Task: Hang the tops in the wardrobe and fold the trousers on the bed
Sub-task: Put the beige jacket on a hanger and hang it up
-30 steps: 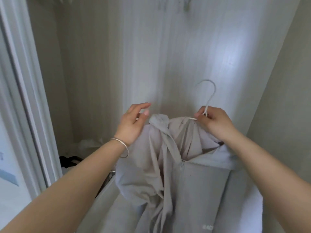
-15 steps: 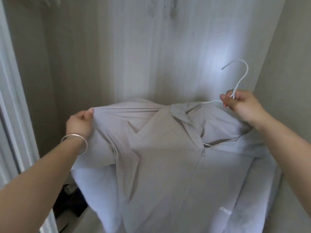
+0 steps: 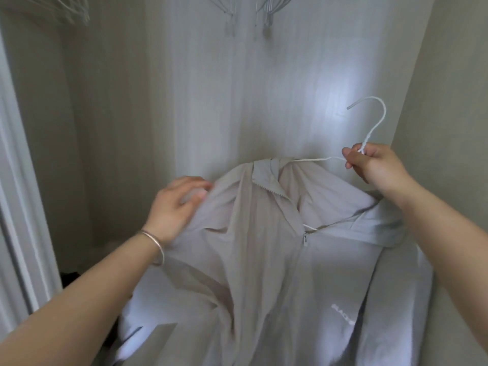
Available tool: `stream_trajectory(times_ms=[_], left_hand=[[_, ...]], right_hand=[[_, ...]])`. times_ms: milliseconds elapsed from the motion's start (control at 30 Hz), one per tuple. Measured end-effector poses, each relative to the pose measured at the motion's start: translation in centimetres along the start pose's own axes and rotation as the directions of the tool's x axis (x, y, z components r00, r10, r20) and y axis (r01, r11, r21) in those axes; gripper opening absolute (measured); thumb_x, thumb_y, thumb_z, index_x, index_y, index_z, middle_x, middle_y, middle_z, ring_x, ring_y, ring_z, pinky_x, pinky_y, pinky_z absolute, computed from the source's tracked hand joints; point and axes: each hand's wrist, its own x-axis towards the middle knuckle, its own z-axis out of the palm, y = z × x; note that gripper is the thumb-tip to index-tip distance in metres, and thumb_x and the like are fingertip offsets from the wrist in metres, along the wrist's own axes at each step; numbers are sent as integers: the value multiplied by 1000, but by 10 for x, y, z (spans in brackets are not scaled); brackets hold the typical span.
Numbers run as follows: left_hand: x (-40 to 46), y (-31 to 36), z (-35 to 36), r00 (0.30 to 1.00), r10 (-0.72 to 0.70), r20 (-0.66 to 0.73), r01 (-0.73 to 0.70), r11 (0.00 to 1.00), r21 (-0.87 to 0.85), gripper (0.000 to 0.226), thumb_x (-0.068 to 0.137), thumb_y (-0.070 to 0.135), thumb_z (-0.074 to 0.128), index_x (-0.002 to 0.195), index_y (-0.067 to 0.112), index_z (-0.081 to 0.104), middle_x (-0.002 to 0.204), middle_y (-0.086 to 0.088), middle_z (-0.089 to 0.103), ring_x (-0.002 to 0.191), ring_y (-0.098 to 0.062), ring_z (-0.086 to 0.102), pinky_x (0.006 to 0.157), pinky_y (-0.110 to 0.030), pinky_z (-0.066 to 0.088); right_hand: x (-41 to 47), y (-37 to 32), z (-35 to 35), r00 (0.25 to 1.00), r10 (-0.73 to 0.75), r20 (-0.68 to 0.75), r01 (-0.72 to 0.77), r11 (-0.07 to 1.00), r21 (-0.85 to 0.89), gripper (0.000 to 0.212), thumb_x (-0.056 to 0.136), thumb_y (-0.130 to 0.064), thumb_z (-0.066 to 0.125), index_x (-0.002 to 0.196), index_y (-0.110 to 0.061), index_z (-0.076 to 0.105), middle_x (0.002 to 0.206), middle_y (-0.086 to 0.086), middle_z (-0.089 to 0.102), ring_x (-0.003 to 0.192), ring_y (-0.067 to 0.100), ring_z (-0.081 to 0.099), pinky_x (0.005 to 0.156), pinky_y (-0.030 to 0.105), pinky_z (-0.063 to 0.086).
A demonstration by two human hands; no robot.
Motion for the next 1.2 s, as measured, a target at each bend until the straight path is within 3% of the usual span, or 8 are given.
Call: stream_trajectory(times_ms=[100, 333, 467, 600, 767, 900, 1067, 1200], left_hand=[[-7, 11, 23, 976, 122, 179, -165, 954, 252, 64, 69, 66, 53, 118, 25, 61, 110, 13, 60, 97, -1, 54, 82, -11, 38], [6, 16, 32, 981, 91, -169, -51, 973, 224, 32, 89, 33, 50, 80, 6, 64, 71, -9, 63, 66, -25, 58, 64, -27, 40], [48, 35, -1, 946, -152, -287, 169, 985, 37, 32, 89, 27, 42, 74, 2, 56, 79, -19, 56, 74, -21, 50, 71, -33, 38], [83, 41, -20, 878, -473, -80, 403, 818, -411, 24, 84, 32, 50, 66, 16, 56, 87, -8, 57, 85, -17, 50, 78, -31, 40], [53, -4, -37, 665, -724, 185, 743, 665, -67, 19, 87, 18, 58, 73, 9, 67, 108, -18, 67, 92, -23, 59, 88, -37, 47], [49, -7, -41, 729, -675, 115, 653, 736, 177, 37, 94, 39, 50, 110, 11, 68, 127, -6, 60, 120, -22, 52, 101, -29, 36], [55, 44, -31, 943, -320, 88, 318, 947, 39, 42, 98, 46, 35, 93, 24, 70, 104, 7, 65, 105, -10, 55, 93, -21, 32], [69, 71, -19, 687, -479, 546, 568, 823, 8, 64, 73, 75, 40, 101, 25, 69, 109, 2, 69, 103, -17, 64, 101, -30, 42]], right_hand=[[2, -3, 2, 999, 46, 7, -46, 995, 92, 39, 92, -24, 55, 56, -12, 51, 31, -9, 32, 30, 4, 23, 34, 13, 18], [-5, 4, -2, 999, 54, 4, -54, 990, 129, 40, 93, -21, 54, 55, -11, 49, 32, -10, 30, 30, 4, 22, 35, 14, 18], [-17, 9, -2, 999, -24, 49, 24, 1000, -10, 40, 92, -18, 55, 53, -11, 48, 31, -8, 33, 31, 4, 26, 37, 14, 20], [-29, 2, 8, 990, -54, 131, 53, 999, 12, 41, 92, -8, 53, 52, -8, 45, 31, -9, 30, 31, 4, 25, 38, 10, 21], [-25, 3, 7, 997, -15, -76, 24, 992, 127, 39, 91, -16, 55, 53, -12, 48, 34, -10, 33, 36, 6, 26, 42, 18, 22], [-22, 0, 21, 996, -17, -90, 30, 989, 144, 39, 90, -20, 57, 52, -14, 49, 43, -5, 32, 48, 18, 25, 48, 25, 19], [-19, -16, 29, 995, -96, -34, 98, 990, 97, 39, 91, -20, 57, 53, -13, 49, 42, -6, 32, 44, 12, 26, 49, 25, 21], [-21, -24, 35, 990, -137, 22, 136, 990, 34, 39, 92, -19, 56, 54, -12, 50, 42, -8, 37, 37, 6, 27, 43, 18, 22]])
